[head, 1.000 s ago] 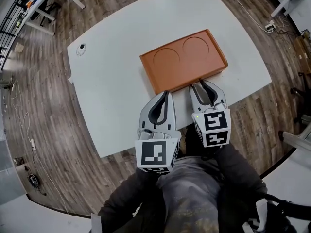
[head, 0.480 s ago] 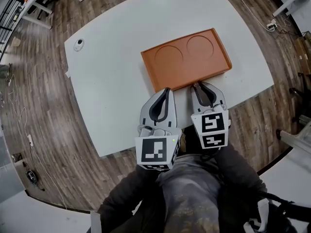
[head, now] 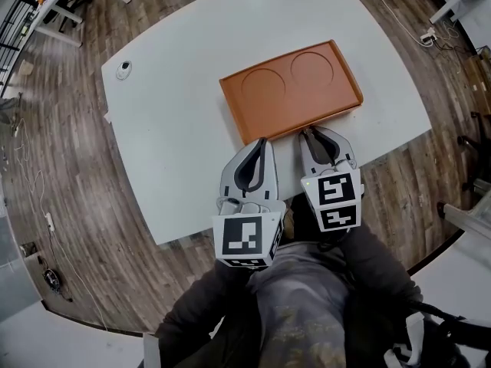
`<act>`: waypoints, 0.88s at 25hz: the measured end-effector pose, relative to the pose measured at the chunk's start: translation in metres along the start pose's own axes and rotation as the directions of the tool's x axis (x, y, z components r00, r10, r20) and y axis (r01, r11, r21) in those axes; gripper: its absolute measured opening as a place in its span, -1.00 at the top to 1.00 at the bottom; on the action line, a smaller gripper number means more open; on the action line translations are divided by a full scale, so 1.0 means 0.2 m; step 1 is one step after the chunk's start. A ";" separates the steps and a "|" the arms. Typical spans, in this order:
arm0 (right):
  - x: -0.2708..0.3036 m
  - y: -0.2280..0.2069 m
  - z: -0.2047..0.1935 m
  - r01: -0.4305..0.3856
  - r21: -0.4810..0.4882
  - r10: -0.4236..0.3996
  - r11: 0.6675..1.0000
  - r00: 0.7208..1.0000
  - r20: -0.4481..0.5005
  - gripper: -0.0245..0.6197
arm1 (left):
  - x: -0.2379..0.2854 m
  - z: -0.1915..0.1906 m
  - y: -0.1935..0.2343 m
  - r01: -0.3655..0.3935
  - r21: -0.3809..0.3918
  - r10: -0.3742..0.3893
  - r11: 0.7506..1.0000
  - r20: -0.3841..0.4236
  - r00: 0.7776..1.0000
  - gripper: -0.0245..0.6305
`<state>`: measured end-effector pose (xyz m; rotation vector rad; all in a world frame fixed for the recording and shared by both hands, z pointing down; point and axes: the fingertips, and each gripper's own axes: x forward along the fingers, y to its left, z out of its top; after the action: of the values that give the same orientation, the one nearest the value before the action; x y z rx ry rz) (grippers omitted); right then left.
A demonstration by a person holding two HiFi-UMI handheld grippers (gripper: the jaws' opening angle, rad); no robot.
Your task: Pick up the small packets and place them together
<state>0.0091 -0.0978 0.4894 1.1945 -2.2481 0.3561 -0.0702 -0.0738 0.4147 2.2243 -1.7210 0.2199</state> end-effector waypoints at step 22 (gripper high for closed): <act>-0.12 0.03 -0.08 -0.024 0.022 0.023 0.999 0.999 0.028 0.71 | -0.08 -0.02 -0.07 0.002 0.026 -0.002 1.000 0.002 1.000 0.93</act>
<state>0.0204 -0.0693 0.4882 1.1919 -2.2892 0.3769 -0.0605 -0.0544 0.4110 2.2448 -1.7262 0.2409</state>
